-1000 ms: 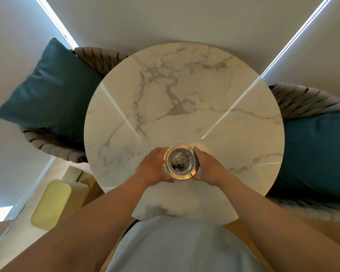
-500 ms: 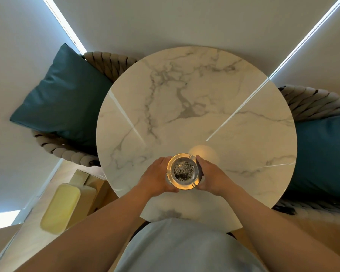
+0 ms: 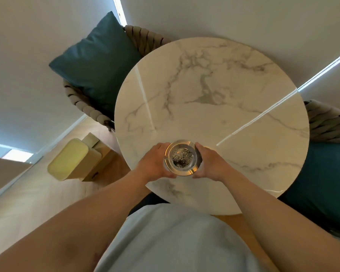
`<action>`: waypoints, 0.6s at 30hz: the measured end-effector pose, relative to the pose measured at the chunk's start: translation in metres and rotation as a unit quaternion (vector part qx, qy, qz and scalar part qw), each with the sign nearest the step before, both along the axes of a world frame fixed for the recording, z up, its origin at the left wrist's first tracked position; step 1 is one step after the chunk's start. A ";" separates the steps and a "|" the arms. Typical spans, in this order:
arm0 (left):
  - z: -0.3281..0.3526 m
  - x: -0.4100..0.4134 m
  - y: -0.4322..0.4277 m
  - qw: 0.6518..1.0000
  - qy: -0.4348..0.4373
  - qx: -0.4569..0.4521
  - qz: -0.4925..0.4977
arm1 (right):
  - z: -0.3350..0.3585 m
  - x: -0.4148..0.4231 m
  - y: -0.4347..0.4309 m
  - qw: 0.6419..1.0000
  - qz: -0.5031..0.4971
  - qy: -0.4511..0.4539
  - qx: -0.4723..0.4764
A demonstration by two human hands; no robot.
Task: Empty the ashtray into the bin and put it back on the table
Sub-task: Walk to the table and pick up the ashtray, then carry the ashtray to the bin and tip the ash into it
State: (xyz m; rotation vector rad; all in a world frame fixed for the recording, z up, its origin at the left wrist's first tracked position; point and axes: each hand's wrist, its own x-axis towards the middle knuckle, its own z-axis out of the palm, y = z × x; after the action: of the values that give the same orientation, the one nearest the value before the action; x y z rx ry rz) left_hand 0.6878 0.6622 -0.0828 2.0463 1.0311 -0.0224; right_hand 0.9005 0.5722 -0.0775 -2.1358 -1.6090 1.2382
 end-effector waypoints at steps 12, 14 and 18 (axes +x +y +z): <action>0.005 -0.094 -0.049 0.988 -0.015 0.018 0.153 | 0.015 -0.072 0.022 0.984 0.173 0.018 0.024; 0.004 -0.113 -0.050 0.984 -0.018 0.021 0.178 | 0.016 -0.089 0.033 0.979 0.202 0.020 0.026; 0.000 -0.150 -0.049 0.976 -0.015 0.019 0.218 | 0.016 -0.126 0.057 0.969 0.247 0.017 0.026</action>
State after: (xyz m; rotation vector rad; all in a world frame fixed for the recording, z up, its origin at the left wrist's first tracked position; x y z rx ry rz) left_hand 0.5380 0.6135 -0.0828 1.8057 1.4491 0.2581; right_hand 0.7747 0.6293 -0.0613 -1.7230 -2.2158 1.3246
